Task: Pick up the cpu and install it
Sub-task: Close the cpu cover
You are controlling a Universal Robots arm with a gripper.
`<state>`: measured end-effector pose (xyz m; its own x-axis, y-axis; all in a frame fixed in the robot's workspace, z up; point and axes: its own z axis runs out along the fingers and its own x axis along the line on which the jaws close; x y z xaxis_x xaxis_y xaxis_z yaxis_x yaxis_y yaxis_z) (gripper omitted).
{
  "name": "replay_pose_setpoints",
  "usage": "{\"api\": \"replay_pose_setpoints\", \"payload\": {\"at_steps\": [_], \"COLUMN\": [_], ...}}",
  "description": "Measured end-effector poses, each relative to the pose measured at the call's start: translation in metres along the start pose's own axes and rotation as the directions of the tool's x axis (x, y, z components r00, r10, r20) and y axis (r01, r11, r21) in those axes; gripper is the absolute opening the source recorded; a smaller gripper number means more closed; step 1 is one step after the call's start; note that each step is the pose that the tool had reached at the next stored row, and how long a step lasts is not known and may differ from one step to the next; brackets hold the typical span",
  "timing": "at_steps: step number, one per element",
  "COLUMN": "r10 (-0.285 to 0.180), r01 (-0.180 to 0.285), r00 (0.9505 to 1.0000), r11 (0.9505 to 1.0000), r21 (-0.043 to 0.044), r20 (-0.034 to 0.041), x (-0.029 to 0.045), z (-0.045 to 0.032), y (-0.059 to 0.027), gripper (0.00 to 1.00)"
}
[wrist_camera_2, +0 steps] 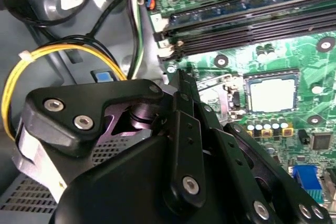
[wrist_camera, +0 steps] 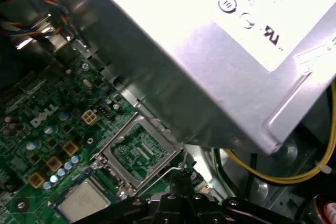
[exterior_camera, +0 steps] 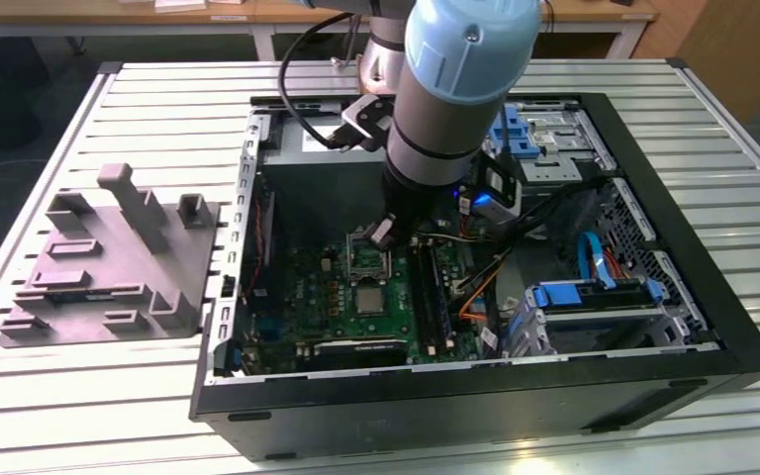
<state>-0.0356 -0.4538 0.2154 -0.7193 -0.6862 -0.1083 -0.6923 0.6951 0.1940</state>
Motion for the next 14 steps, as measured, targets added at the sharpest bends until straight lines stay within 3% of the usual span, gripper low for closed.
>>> {"api": "replay_pose_setpoints", "payload": {"at_steps": [5, 14], "r10": [-0.001, -0.004], "r01": [0.001, 0.004], "r00": [1.0000, 1.0000], "r11": [1.0000, 1.0000], "r21": [-0.0001, -0.0044], "r20": [-0.0001, 0.0033], "x": [-0.0065, -0.0097], "z": [0.0026, 0.0098], "y": [0.0032, 0.0057], "gripper": [0.11, 0.11]}}
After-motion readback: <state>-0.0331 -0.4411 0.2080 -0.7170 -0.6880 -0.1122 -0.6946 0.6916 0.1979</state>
